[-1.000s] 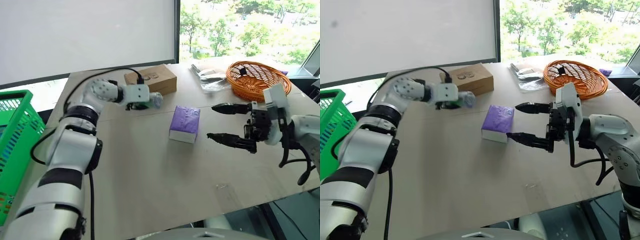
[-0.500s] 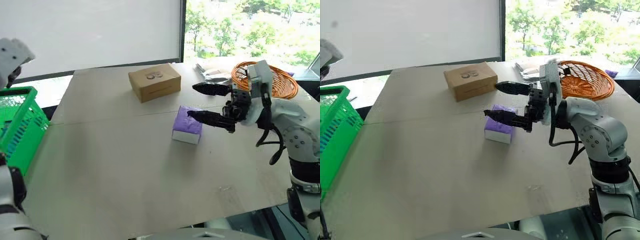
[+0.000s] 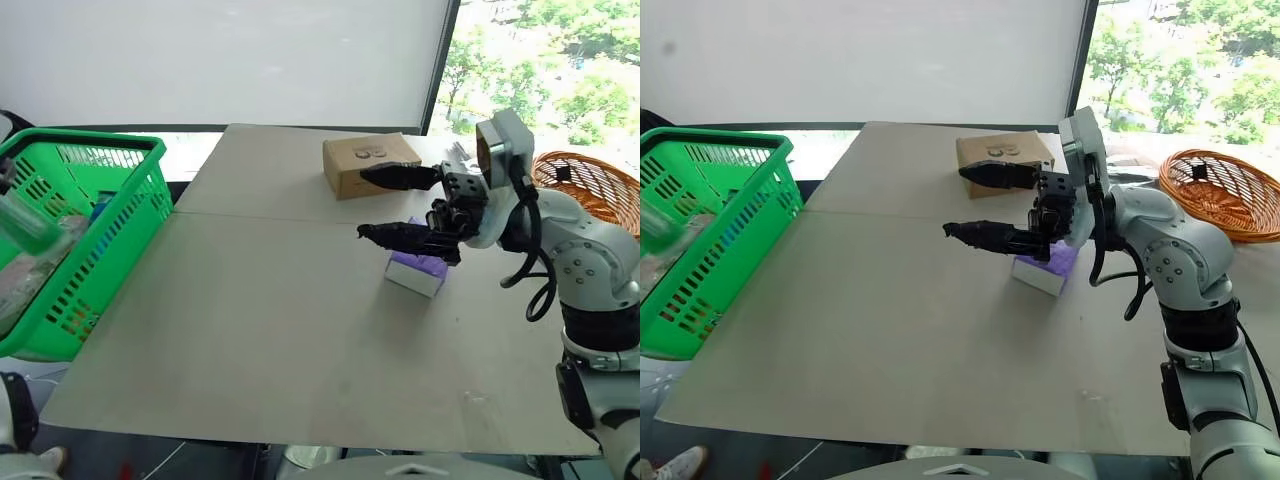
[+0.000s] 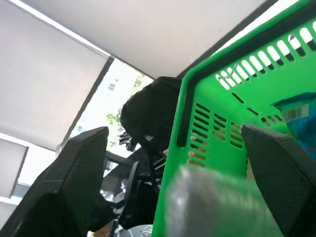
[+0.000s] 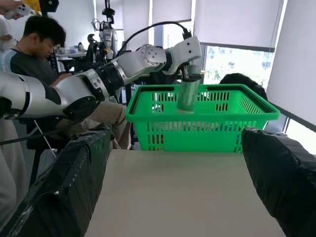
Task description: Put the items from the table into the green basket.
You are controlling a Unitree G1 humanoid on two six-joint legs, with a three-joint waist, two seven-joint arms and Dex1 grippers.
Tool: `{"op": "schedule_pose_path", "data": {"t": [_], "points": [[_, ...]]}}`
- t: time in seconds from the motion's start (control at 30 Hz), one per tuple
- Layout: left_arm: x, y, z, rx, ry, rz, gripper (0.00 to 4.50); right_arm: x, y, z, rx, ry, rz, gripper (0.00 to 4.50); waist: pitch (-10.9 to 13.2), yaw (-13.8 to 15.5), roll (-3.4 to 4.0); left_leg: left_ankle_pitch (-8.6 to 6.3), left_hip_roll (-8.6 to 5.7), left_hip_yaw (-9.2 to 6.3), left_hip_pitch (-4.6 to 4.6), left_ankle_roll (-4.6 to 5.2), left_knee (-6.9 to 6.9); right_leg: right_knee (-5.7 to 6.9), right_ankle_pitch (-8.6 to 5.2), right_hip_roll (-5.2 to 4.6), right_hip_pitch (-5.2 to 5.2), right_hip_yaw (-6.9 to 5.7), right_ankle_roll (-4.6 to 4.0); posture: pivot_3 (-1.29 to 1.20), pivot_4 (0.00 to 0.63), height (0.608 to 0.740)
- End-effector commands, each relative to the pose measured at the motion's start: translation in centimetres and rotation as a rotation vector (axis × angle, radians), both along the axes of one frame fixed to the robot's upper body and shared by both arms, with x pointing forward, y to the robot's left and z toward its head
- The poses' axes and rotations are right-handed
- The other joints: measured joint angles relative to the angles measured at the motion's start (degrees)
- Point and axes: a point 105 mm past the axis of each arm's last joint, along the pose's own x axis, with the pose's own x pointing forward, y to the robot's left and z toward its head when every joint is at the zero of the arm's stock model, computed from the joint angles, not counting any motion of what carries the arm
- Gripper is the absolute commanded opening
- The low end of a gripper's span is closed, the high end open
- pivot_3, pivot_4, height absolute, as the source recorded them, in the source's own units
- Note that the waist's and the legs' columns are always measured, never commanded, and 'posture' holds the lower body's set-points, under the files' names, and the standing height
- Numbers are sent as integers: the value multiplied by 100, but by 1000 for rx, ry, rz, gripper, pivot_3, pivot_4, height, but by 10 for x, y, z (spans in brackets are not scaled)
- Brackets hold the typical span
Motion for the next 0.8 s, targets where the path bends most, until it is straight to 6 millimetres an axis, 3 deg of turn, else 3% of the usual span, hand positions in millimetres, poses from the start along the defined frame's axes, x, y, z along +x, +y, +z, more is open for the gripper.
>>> {"op": "schedule_pose_path", "data": {"t": [0.03,0.13,0.23,0.3,0.4,0.5,0.73,0.8], "points": [[6,-17,28,-10,-116,-63,4464,12,-4,-12,-81,-21,-114,4500,-5,4,2,0,0,2,-1,0,0,0,0,0,-1,1,0,279,0,740],[24,-52,28,-203,-187,-267,4464,26,-13,-52,-288,-92,-251,4500,-19,-3,0,0,-2,9,-5,-1,0,-6,0,-1,-1,2,0,265,0,740],[31,-115,4,-411,-94,-622,4464,38,-32,-97,-549,-215,-351,4500,-31,-40,11,0,-5,15,-15,0,3,-17,1,-6,-5,4,2,244,0,740],[18,-157,-15,-491,3,-864,4464,49,-42,-114,-650,-284,-424,4500,-31,-165,15,4,-5,26,-21,-7,4,-24,1,-8,-8,13,2,244,0,740],[-12,-198,-44,-553,157,-1097,4464,66,-54,-129,-747,-360,-529,4500,-31,-401,16,14,11,45,-27,-24,5,-25,1,-16,-20,36,0,227,0,740],[-28,-212,-62,-582,241,-1156,4464,74,-58,-137,-797,-407,-570,4500,-29,-652,18,12,29,60,-17,-27,-3,-29,2,-2,-23,62,-7,227,0,740],[-26,-218,-70,-627,220,-1120,4464,71,-55,-163,-879,-392,-522,4500,-22,-767,34,8,41,51,23,-15,-11,-30,8,39,7,47,-28,236,0,740],[-27,-221,-74,-636,222,-1120,4500,70,-53,-166,-877,-386,-511,3575,-22,-786,35,13,43,51,31,-21,-10,-29,12,53,14,48,-33,239,0,740]]}}
